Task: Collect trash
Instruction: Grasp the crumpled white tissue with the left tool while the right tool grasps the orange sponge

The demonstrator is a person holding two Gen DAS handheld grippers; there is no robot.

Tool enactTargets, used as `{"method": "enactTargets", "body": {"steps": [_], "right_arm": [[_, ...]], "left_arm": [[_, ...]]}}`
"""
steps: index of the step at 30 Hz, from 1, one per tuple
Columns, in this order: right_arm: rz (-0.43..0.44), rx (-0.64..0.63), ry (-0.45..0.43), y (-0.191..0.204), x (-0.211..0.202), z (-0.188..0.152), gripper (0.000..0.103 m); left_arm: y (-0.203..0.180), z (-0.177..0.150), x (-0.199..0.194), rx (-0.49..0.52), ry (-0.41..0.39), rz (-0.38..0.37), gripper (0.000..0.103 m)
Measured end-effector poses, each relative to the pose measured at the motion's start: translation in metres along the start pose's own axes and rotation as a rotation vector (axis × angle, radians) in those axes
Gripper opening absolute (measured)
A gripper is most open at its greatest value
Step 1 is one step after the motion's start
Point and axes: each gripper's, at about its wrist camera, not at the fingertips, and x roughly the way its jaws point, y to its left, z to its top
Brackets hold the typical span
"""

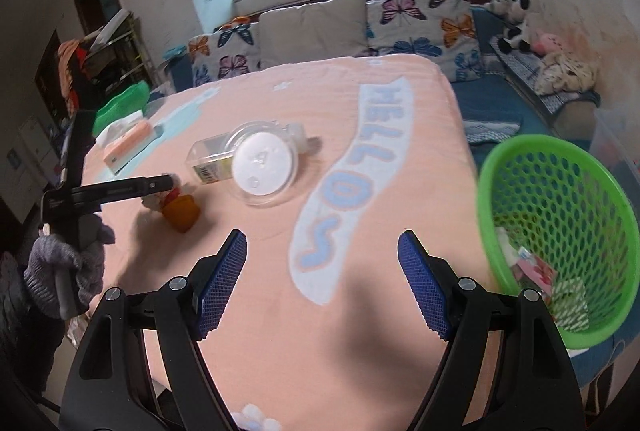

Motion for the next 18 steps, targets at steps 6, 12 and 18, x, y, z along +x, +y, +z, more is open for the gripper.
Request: {"method": "enactTargets", "body": {"steps": [6, 12, 18], "right_arm": [[0.026, -0.031, 0.017, 0.019, 0.012, 0.005, 0.078], [0.055, -0.083, 0.035, 0.042, 0.023, 0.008, 0.078], [0.106, -0.133, 0.075, 0.068, 0.044, 0.009, 0.078]], "left_arm": [[0.01, 0.0, 0.014, -0.019, 0.035, -0.048, 0.073], [0.02, -0.002, 0.019, -0.044, 0.063, -0.111, 0.052], [0.028, -0.006, 0.004, -0.042, 0.038, -0.131, 0.045]]}}
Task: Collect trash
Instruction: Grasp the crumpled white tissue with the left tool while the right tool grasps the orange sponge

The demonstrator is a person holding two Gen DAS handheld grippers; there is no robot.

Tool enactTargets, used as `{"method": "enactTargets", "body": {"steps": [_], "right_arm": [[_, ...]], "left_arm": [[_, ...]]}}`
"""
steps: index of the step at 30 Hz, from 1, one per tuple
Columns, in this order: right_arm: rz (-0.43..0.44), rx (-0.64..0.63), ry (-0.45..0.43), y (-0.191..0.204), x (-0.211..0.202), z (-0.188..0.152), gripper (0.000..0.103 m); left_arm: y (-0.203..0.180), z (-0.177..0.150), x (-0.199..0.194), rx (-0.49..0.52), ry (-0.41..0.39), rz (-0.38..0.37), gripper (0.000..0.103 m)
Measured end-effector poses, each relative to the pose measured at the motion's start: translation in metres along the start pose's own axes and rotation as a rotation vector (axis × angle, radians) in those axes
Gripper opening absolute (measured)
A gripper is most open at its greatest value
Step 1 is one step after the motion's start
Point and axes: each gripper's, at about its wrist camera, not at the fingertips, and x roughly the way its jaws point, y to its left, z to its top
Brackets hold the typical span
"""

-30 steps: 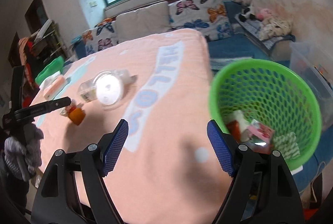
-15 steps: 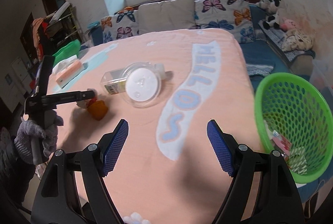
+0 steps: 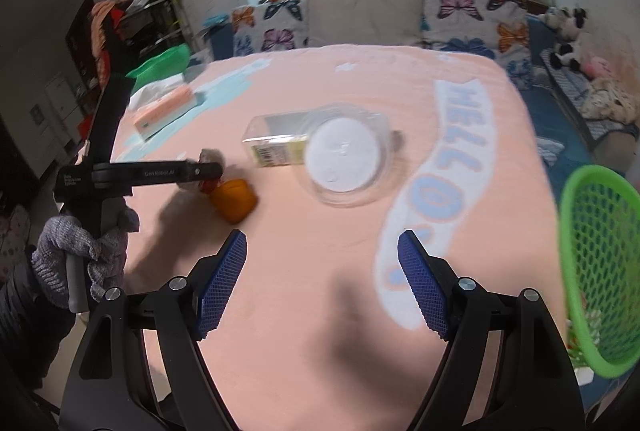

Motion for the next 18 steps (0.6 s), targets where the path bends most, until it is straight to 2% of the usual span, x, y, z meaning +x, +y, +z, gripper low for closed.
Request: {"method": "enactTargets", "body": {"steps": [6, 18], "right_arm": [[0.047, -0.066, 0.039, 0.029, 0.028, 0.006, 0.077], [0.085, -0.092, 0.094, 0.073, 0.087, 0.021, 0.063]], "left_arm": [[0.007, 0.0, -0.027, 0.0, -0.043, -0.018, 0.045], [0.027, 0.001, -0.056, 0.001, -0.092, -0.036, 0.045]]}}
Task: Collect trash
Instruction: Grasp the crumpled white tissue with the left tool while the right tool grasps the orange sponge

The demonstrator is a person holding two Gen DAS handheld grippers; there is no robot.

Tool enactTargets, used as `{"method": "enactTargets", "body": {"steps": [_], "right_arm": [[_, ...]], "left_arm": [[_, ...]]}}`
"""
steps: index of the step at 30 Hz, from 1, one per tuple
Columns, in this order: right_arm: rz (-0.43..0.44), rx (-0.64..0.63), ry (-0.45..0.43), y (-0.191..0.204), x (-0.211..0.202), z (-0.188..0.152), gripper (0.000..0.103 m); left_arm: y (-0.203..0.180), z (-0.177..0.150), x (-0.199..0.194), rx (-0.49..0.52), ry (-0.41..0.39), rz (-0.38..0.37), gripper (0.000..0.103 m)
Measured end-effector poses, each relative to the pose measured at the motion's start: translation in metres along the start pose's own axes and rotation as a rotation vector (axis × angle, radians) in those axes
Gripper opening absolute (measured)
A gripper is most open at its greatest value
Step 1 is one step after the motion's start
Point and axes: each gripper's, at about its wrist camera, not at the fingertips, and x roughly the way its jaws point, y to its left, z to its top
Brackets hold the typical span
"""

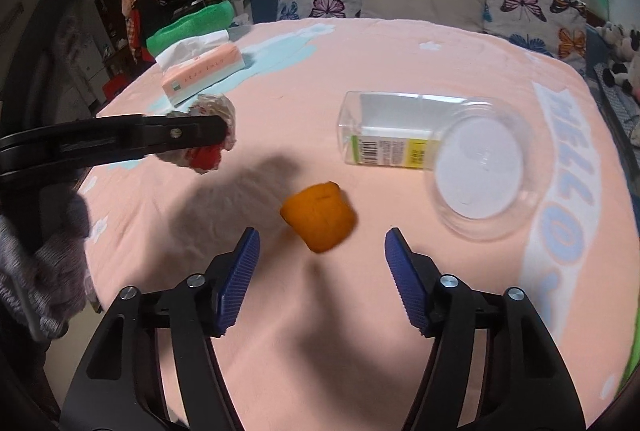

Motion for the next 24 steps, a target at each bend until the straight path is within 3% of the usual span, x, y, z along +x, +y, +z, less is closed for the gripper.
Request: {"method": "enactTargets", "body": {"steps": [13, 20, 24], "right_arm": [[-0.081, -0.013, 0.048, 0.014, 0.051, 0.013, 0.059], [-0.092, 0.004, 0.049, 0.007, 0.052, 0.013, 0.045], [-0.085, 0.005, 0.029, 0.005, 0.04, 0.01, 0.042]], "left_arm": [[0.021, -0.004, 0.01, -0.027, 0.024, -0.017, 0.045], [0.022, -0.006, 0.011, -0.033, 0.025, -0.024, 0.045], [0.017, -0.007, 0.008, -0.027, 0.021, -0.028, 0.045]]}}
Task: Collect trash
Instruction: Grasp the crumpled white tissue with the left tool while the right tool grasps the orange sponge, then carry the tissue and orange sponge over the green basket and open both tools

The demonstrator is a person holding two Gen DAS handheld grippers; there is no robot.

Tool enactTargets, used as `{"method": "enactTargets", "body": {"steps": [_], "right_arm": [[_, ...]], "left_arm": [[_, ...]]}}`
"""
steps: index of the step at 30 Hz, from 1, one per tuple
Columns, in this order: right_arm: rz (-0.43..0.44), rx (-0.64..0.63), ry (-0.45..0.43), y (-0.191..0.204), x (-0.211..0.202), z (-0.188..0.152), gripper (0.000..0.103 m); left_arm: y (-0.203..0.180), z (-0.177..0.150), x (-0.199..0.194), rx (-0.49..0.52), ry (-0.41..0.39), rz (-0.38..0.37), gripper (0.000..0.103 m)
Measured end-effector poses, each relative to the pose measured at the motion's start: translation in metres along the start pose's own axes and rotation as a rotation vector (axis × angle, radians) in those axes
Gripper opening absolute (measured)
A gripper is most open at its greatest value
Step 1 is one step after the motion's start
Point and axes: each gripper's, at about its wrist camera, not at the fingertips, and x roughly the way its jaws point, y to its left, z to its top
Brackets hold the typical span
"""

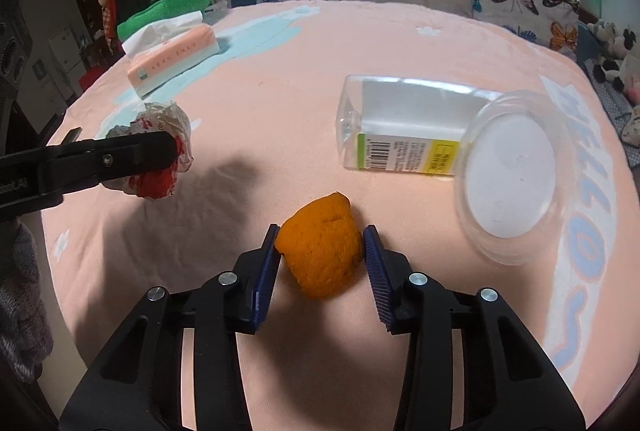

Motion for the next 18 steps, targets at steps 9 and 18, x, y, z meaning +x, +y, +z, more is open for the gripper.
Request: {"method": "enactTargets", "body": {"steps": [9, 18], "right_arm": [[0.0, 0.007, -0.04, -0.012, -0.034, -0.015, 0.041], [-0.021, 0.04, -0.071, -0.035, -0.068, -0.037, 0.041]], "left_arm": [[-0.026, -0.008, -0.008, 0.028, -0.006, -0.019, 0.045], [-0.063, -0.016, -0.008, 0.065, 0.003, -0.042, 0.045]]}}
